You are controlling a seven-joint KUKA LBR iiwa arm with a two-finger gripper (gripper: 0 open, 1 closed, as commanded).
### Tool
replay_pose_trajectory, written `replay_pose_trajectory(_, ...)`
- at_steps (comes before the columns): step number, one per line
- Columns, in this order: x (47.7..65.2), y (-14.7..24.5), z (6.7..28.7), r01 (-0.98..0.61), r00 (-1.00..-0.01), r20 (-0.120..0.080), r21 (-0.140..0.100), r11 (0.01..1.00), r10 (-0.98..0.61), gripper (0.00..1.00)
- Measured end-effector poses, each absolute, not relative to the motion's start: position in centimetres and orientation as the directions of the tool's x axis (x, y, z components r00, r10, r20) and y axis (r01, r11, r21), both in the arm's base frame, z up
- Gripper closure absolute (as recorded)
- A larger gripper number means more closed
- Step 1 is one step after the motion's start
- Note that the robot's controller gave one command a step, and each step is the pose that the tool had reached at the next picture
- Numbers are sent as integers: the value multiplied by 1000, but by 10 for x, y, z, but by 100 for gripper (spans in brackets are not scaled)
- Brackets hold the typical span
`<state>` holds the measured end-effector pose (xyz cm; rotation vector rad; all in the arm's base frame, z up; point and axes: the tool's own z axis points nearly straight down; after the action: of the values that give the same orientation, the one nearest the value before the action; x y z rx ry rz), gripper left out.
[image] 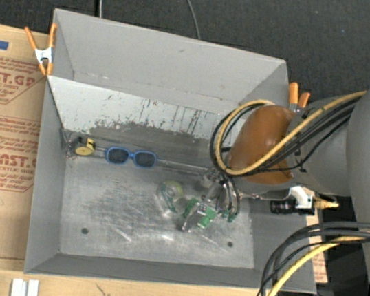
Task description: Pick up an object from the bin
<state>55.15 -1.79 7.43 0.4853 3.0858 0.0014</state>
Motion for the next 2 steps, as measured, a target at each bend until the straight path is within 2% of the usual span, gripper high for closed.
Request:
replay_pose_trajectory(1, 551, -17, 76, 307, -952, -10, 4, 952, 307, 100)
replay_pose_trajectory(2, 552, -17, 118, 306, -952, -5, 2, 952, 306, 100)
